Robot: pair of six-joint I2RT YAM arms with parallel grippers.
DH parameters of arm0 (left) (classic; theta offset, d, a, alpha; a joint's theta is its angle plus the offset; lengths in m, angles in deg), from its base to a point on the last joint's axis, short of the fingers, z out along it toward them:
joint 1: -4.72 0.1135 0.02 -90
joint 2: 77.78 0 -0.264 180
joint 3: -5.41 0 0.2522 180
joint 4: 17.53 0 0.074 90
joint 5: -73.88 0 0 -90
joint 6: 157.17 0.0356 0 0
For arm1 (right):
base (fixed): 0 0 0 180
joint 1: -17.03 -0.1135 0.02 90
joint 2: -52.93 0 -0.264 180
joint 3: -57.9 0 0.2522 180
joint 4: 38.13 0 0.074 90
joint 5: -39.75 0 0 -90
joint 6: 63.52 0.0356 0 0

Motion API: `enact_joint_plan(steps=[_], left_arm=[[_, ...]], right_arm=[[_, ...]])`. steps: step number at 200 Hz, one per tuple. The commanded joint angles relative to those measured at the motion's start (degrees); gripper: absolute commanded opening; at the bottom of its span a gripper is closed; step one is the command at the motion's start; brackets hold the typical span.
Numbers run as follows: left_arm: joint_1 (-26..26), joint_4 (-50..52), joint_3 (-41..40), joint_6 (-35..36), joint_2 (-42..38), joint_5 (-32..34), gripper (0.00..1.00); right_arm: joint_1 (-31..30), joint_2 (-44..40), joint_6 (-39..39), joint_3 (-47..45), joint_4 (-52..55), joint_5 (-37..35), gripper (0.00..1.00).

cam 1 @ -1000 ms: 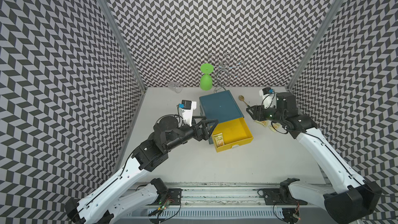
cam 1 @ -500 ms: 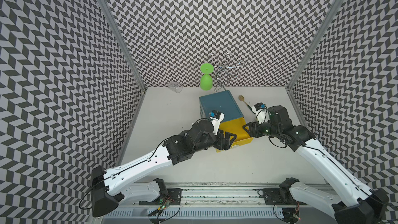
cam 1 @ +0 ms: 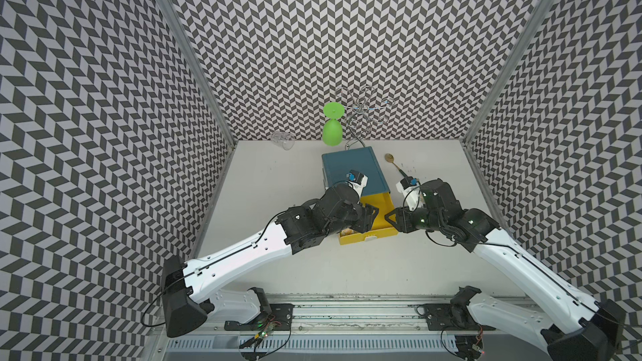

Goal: Take the cookies out of the drawer
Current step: Adjust the storage box at the center of the board.

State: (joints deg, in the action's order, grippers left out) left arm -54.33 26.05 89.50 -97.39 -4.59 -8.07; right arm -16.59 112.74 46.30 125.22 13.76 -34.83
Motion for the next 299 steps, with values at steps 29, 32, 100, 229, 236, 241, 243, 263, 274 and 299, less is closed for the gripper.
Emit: enact_joint_plan(steps=[29, 32, 100, 229, 236, 241, 243, 263, 274, 299], left_arm=[[1.8, 13.3, 7.2, 5.6, 1.7, 4.7, 0.64], [1.9, 13.9, 7.5, 5.8, 1.9, 4.7, 0.65], [1.1, 20.2, 8.4, 3.4, 9.5, 6.1, 0.76], [1.0, 22.5, 1.4, -3.3, 13.4, 7.0, 0.85], [1.0, 23.0, 1.5, -3.1, 13.8, 7.1, 0.85], [1.0, 23.6, 1.7, -3.2, 14.0, 7.4, 0.85], [1.1, 23.9, 1.7, -3.3, 14.3, 7.4, 0.85], [1.1, 24.1, 1.6, -2.9, 14.8, 7.6, 0.85], [1.1, 23.5, 1.3, -2.7, 14.7, 7.5, 0.84], [1.0, 19.0, 0.5, -1.5, 14.1, 3.1, 0.83]], right_arm=[[-4.4, -2.2, 8.1, -1.9, -6.5, -0.4, 0.43], [-4.6, -2.3, 8.4, -2.0, -6.7, -0.7, 0.43], [-6.2, -2.6, 9.1, -3.1, -7.9, -1.9, 0.42], [-6.3, -2.5, 7.2, -3.2, -7.5, -2.2, 0.42], [-6.3, -2.3, 7.2, -3.0, -7.5, -2.0, 0.42], [-6.3, -2.2, 7.2, -3.0, -7.6, -1.8, 0.42], [-6.3, -2.1, 7.2, -3.0, -7.6, -1.7, 0.42], [-6.3, -1.9, 7.1, -2.8, -7.7, -1.7, 0.42], [-6.3, -1.8, 7.1, -2.8, -7.9, -1.7, 0.41], [-6.3, -1.7, 7.2, -2.9, -8.4, -1.4, 0.41]])
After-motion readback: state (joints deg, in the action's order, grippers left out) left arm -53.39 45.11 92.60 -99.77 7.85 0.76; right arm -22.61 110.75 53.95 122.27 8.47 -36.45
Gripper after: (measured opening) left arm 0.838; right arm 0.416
